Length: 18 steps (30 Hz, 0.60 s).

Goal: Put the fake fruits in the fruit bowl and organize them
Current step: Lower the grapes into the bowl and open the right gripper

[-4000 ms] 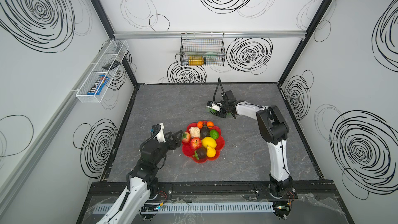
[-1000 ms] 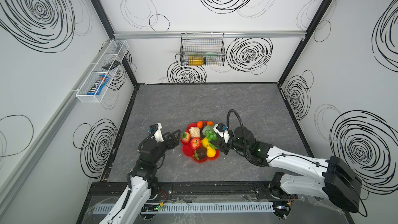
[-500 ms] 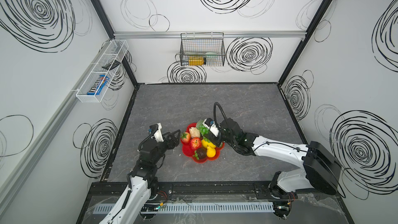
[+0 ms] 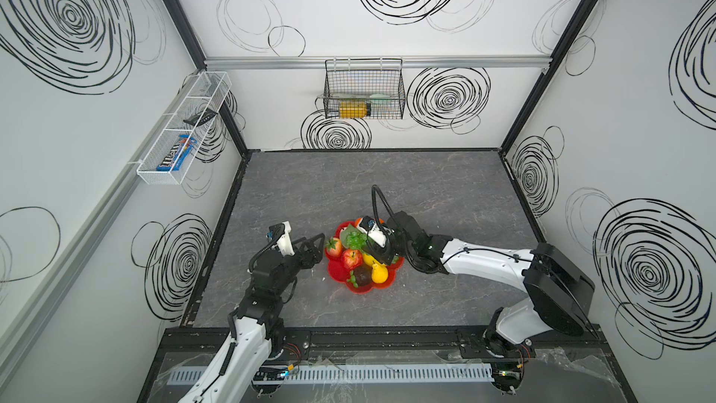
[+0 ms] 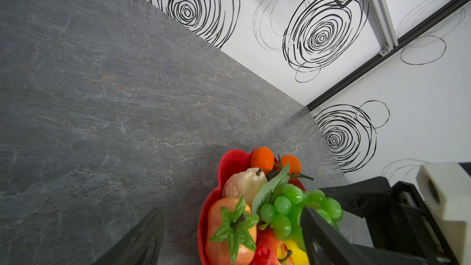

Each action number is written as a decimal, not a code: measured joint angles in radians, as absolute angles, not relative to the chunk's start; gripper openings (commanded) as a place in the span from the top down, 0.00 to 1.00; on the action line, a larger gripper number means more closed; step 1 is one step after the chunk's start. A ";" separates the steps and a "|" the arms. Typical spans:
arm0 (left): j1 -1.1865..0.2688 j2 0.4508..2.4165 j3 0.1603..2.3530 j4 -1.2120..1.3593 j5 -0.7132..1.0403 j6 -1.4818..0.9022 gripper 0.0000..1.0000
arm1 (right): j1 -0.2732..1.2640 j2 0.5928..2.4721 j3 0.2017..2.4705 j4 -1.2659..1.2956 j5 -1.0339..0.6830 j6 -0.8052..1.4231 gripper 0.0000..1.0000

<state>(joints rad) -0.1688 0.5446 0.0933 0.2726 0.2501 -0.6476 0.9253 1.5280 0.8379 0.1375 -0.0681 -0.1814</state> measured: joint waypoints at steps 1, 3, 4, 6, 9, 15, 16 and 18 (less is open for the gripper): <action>-0.169 0.545 0.093 0.273 0.250 -0.648 0.13 | 0.925 1.528 0.838 0.137 -0.064 -0.181 0.39; -0.169 0.544 0.093 0.273 0.250 -0.648 0.13 | 0.926 1.528 0.839 0.137 -0.055 -0.181 0.38; -0.169 0.544 0.093 0.273 0.250 -0.648 0.13 | 0.926 1.528 0.839 0.138 -0.052 -0.181 0.38; -0.169 0.544 0.093 0.273 0.250 -0.648 0.13 | 0.926 1.528 0.839 0.137 -0.041 -0.180 0.36; -0.169 0.545 0.093 0.273 0.250 -0.648 0.13 | 0.926 1.524 0.839 0.128 -0.035 -0.174 0.33; -0.168 0.532 0.094 0.272 0.236 -0.654 0.14 | 0.927 1.385 0.817 0.102 -0.025 -0.152 0.18; -0.169 0.524 0.094 0.270 0.223 -0.656 0.13 | 0.927 1.334 0.801 0.104 -0.017 -0.150 0.15; -0.169 0.501 0.105 0.257 0.187 -0.662 0.13 | 0.926 1.229 0.760 0.126 0.005 -0.144 0.10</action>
<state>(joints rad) -0.1692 0.5007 0.1055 0.2565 0.1867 -0.6617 0.9260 1.2285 0.7601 0.1265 0.0048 -0.1440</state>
